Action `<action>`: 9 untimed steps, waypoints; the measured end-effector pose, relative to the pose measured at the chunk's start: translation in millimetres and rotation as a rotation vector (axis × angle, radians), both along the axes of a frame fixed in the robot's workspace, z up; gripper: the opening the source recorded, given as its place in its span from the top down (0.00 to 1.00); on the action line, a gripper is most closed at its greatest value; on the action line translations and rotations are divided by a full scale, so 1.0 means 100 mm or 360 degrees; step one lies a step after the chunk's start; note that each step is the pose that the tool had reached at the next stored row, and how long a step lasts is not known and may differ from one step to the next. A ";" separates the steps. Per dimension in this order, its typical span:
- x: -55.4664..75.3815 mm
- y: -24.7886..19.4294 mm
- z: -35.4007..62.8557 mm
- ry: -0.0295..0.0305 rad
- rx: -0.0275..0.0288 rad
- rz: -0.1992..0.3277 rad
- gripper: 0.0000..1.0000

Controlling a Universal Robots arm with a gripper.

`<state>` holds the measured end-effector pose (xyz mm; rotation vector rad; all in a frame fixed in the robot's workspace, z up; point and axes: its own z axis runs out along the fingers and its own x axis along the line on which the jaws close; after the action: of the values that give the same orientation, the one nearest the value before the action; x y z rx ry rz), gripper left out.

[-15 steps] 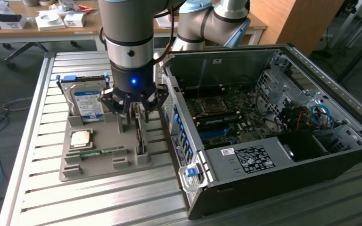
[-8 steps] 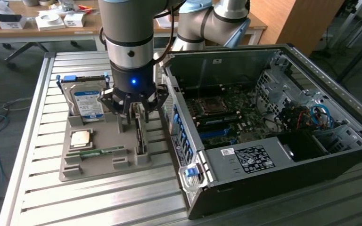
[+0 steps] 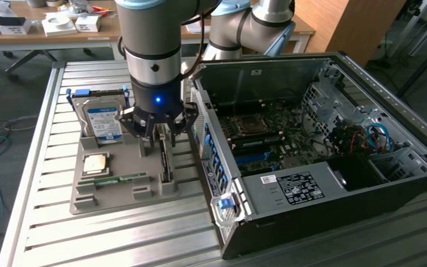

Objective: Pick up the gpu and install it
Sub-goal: 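Pick up the gpu and move the gpu toward the slot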

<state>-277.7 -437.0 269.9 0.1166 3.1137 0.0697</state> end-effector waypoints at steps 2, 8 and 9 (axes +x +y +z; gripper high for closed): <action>0.00 0.000 -0.020 0.00000 -0.00002 0.0000 0.53; 0.00 0.000 -0.079 -0.00001 0.00000 0.0000 0.53; 0.00 0.000 -0.088 -0.00001 0.00000 0.0000 0.53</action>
<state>-277.7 -437.0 261.1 0.1166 3.1137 0.0698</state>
